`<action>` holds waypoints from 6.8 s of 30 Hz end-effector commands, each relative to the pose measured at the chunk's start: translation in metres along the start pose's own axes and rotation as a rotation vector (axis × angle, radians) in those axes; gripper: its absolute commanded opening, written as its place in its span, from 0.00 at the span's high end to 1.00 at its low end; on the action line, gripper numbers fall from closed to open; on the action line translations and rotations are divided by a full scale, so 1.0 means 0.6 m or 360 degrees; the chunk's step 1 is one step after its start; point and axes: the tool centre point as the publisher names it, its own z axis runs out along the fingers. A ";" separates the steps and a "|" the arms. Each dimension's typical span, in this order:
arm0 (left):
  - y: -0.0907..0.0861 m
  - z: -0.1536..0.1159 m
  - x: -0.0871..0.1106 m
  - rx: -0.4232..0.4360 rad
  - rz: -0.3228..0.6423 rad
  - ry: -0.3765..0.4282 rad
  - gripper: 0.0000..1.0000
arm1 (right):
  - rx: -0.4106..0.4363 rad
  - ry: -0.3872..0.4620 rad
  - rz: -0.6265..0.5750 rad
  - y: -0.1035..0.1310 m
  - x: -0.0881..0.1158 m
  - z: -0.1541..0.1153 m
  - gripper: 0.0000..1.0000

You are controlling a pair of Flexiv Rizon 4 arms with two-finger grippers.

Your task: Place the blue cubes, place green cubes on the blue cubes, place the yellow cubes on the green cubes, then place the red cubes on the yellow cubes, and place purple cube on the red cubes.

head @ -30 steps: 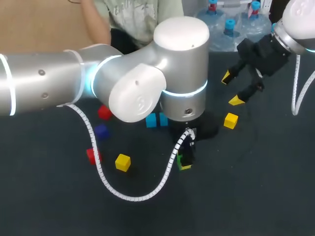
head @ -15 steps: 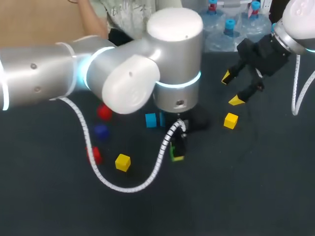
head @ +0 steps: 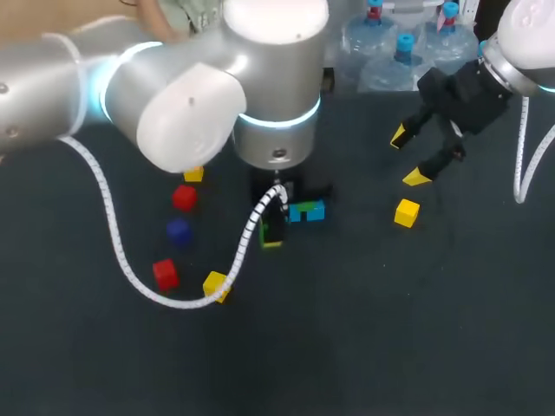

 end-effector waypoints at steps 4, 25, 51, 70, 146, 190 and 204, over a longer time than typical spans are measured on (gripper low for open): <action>0.038 -0.018 -0.004 -0.0040 0.0043 0.0021 1.00 | 0.0005 -0.0001 -0.0001 0.002 0.000 0.000 0.00; 0.107 0.008 -0.021 -0.0032 0.0064 -0.0133 1.00 | 0.0005 -0.0001 -0.0001 0.002 0.000 0.000 0.00; 0.116 0.028 -0.039 0.0016 0.0068 -0.0050 1.00 | 0.0005 -0.0001 -0.0001 0.002 0.000 0.000 0.00; 0.112 0.042 -0.039 0.0040 0.0057 -0.0078 1.00 | 0.0005 -0.0001 -0.0001 0.002 0.000 0.000 0.00; 0.124 0.045 -0.047 0.0050 0.0064 -0.0124 1.00 | 0.0005 -0.0001 -0.0001 0.002 0.000 0.000 0.00; 0.131 0.053 -0.050 0.0056 0.0066 -0.0114 1.00 | 0.0005 -0.0001 -0.0001 0.002 0.000 0.000 0.00; 0.133 0.053 -0.049 0.0051 0.0066 -0.0107 1.00 | 0.0005 -0.0001 -0.0001 0.002 0.000 0.000 0.00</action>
